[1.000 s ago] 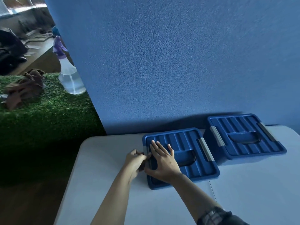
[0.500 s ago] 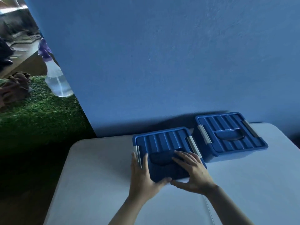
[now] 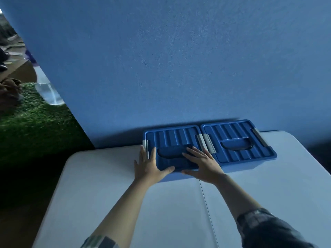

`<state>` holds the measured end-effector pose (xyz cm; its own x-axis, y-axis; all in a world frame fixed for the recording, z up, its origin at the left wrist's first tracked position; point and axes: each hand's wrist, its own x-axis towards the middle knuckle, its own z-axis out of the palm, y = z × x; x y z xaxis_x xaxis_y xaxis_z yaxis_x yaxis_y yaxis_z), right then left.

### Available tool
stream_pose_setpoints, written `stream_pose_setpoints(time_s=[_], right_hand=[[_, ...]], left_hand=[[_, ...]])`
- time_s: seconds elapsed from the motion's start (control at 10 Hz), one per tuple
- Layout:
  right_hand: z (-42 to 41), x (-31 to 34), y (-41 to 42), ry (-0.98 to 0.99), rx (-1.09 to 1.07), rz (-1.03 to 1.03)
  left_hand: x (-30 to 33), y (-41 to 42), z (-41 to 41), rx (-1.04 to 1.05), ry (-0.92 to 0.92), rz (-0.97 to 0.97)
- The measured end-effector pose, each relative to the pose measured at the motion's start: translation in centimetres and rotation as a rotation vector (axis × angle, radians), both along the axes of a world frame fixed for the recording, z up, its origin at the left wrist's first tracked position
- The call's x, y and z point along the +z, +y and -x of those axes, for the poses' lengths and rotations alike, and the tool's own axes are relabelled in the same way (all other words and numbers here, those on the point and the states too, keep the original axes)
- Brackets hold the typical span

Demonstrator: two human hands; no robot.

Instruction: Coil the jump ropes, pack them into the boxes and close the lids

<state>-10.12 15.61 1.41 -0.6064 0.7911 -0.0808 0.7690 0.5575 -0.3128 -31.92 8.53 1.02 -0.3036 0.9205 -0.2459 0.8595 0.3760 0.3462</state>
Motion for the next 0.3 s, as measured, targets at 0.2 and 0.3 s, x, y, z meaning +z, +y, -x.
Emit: stream_pose_setpoints(time_s=[0.2,0.3], right_hand=[[-0.8,0.6,-0.5,0.118,-0.010,0.153],[-2.4,0.5,-1.3,0.199,-0.019,0.165]], left_hand=[[0.8,-0.6,-1.9,0.161,-0.038,-0.067],[0.7,-1.3,-3.5,0.222,-0.025,-0.210]])
